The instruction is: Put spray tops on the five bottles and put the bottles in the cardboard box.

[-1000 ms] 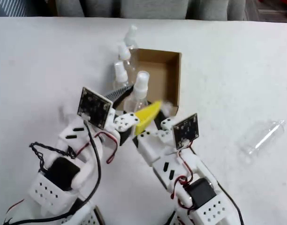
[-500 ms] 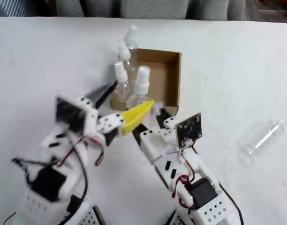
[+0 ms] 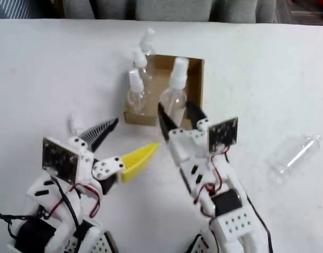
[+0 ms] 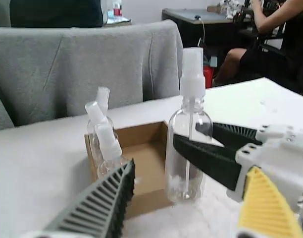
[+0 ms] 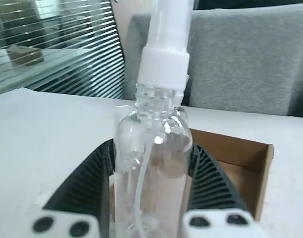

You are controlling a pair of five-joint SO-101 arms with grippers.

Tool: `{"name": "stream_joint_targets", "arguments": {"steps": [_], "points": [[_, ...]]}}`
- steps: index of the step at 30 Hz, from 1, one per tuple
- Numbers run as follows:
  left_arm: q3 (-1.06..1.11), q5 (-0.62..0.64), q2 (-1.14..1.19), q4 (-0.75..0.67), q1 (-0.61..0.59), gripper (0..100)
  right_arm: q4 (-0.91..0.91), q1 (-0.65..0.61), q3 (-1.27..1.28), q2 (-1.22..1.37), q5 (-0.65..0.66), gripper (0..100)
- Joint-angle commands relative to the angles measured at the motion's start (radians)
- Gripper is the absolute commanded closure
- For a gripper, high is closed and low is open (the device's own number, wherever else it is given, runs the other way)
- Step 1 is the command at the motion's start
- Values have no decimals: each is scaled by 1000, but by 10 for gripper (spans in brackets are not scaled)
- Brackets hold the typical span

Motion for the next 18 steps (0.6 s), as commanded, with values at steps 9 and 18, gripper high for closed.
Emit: {"name": "stream_joint_targets", "arguments": {"steps": [9,18], "points": [[325,98,-4,-186,-19,661,-306,150,-304,518,15,981],[542,95,-2,-298,-191,662,-504,245,-465,852,17,981]]}}
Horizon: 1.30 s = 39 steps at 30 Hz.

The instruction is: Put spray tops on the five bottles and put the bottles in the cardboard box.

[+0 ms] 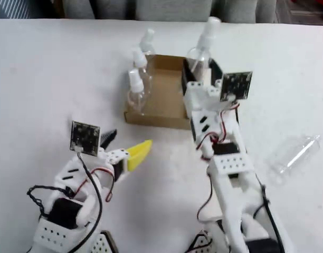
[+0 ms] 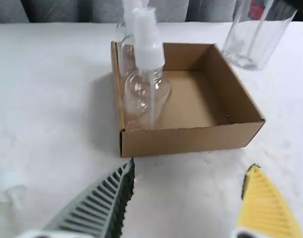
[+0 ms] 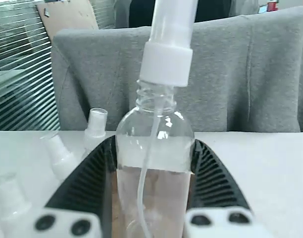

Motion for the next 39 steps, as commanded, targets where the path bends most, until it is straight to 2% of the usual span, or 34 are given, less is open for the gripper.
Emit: {"name": "stream_joint_targets", "arguments": {"steps": [1,10,16,26,32,39], "points": [[69,6,-12,-61,-31,662,-102,16,-94,114,14,981],[140,3,-12,-91,-35,662,-443,-13,-129,424,14,981],[140,3,-12,-89,-35,662,-443,-19,-239,590,95,981],[141,3,-12,-89,-35,662,-443,-24,-431,839,103,981],[167,-54,-16,-97,-35,662,-443,-21,-477,905,103,981],[167,-55,-16,-97,-35,662,-453,-19,-488,918,104,981]]}}
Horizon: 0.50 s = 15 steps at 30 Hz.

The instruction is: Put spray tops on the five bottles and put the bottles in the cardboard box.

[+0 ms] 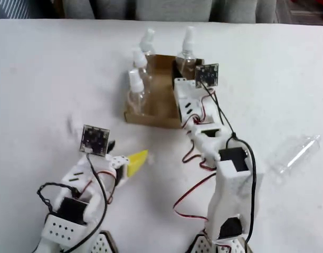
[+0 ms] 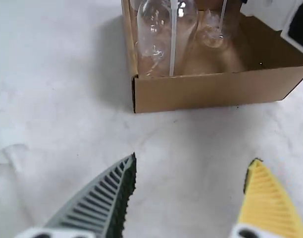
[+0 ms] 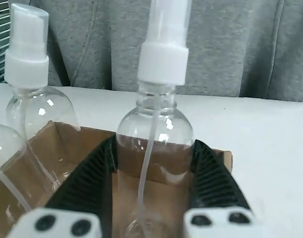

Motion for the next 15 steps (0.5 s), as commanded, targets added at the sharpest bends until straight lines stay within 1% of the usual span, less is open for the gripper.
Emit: {"name": "stream_joint_targets", "arguments": {"steps": [1,6,11,15], "points": [[-8,-15,-16,-25,-8,662,-54,1,-49,-15,15,981],[-8,-15,-16,-25,-8,662,-140,-1,-60,27,18,981],[-6,-17,-16,-25,-8,662,-229,-7,-110,136,137,981],[-6,-17,-16,-25,-8,662,-312,-10,-107,177,144,981]]}}
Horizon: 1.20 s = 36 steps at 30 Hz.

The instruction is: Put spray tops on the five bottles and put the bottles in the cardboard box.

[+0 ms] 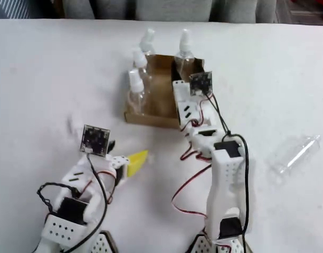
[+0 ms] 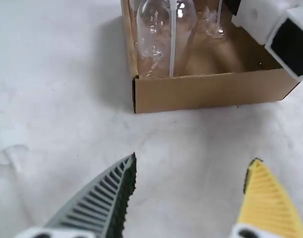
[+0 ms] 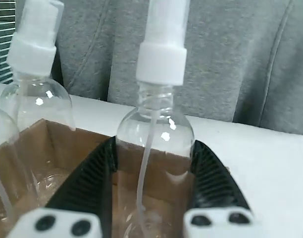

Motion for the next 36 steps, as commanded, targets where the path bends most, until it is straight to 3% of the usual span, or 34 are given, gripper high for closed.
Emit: {"name": "stream_joint_targets", "arguments": {"steps": [1,12,20,36], "points": [[-6,-11,-16,-25,-8,662,-56,-8,-41,-8,18,981],[-5,-11,-16,-25,-8,662,-35,-21,17,-38,17,981],[-5,-11,-16,-25,-8,662,166,-22,81,-168,-72,981],[-2,-11,-16,-25,-8,662,176,-30,147,-177,-66,981]]}}
